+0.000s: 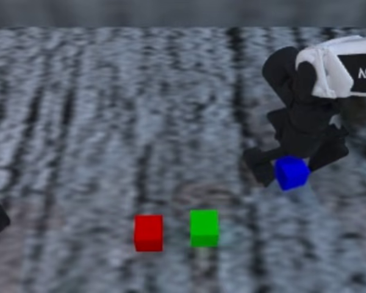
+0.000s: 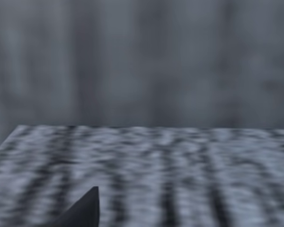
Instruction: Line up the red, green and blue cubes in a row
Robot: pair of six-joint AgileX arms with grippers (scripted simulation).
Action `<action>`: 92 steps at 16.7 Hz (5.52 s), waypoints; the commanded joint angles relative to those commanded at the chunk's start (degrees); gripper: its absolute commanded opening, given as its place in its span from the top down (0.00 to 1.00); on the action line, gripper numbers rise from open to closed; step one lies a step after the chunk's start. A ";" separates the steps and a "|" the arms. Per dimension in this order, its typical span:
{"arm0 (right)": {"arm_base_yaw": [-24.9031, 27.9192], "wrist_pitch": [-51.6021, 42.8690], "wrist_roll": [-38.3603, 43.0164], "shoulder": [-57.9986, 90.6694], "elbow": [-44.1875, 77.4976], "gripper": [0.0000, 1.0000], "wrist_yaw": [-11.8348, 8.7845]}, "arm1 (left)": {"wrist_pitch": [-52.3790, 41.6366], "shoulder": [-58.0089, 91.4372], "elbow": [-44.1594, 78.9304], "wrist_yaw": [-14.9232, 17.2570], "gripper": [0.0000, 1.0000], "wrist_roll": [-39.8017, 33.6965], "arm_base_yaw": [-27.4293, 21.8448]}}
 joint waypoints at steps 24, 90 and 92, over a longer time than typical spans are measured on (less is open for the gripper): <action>0.22 -9.03 -0.04 -3.77 5.46 1.00 0.04 | 0.00 0.00 0.00 0.00 0.00 0.00 0.00; 16.88 -2.24 36.06 -16.28 -13.51 0.00 0.34 | 0.00 0.00 0.00 0.00 0.00 0.00 0.00; 16.99 -7.24 36.10 -17.98 -10.82 0.00 0.32 | 0.00 0.00 0.00 0.00 0.00 0.00 0.00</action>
